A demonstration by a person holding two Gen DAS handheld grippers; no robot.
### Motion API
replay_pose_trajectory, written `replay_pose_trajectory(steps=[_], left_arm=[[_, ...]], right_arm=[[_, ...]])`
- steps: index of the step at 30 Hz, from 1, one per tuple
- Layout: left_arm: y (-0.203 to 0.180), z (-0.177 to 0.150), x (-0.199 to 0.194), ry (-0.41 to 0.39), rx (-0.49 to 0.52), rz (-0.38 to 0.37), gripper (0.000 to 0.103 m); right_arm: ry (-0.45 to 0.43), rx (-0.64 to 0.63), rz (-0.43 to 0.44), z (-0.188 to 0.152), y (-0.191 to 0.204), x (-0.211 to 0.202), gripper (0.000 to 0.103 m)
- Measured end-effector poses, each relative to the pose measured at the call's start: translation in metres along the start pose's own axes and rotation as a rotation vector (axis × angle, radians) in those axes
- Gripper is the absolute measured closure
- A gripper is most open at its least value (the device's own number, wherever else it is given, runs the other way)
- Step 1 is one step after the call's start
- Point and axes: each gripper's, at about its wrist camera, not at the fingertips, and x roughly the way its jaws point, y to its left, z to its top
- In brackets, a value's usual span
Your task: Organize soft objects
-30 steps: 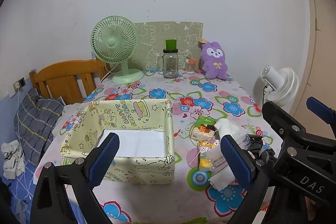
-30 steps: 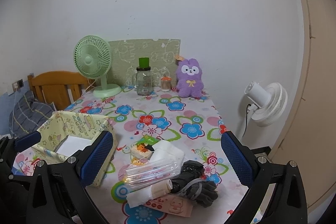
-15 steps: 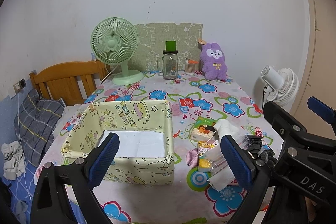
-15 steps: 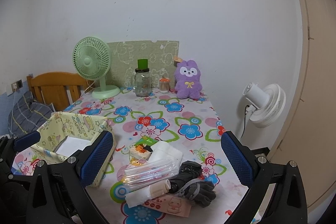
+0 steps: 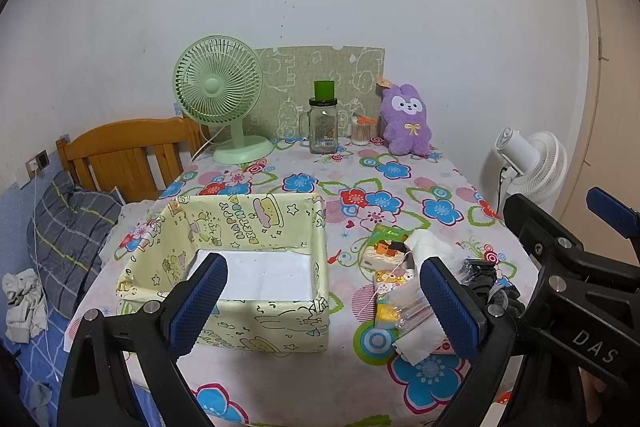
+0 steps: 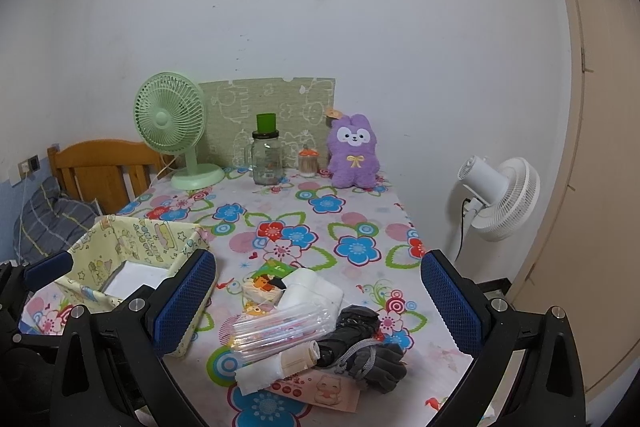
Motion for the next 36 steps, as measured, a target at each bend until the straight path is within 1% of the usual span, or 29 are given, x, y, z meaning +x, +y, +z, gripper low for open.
replay_pose_trajectory(steps=[9, 12, 24, 27, 36], left_arm=[[0.000, 0.000, -0.001, -0.003, -0.001, 0.003, 0.005], [-0.002, 0.001, -0.003, -0.017, 0.000, 0.010, 0.005], [-0.009, -0.002, -0.002, -0.013, 0.003, -0.013, 0.007], [-0.011, -0.003, 0.000, -0.010, -0.007, -0.017, 0.008], [-0.024, -0.012, 0.010, 0.009, -0.001, -0.044, 0.008]], right_arm=[[0.001, 0.001, -0.001, -0.001, 0.000, 0.000, 0.000], [0.001, 0.002, -0.002, -0.001, 0.000, 0.000, 0.000], [-0.006, -0.001, -0.007, -0.001, -0.005, -0.002, 0.000], [-0.002, 0.004, -0.002, -0.002, -0.007, 0.000, 0.003], [0.009, 0.012, 0.003, -0.011, -0.021, 0.009, 0.004]])
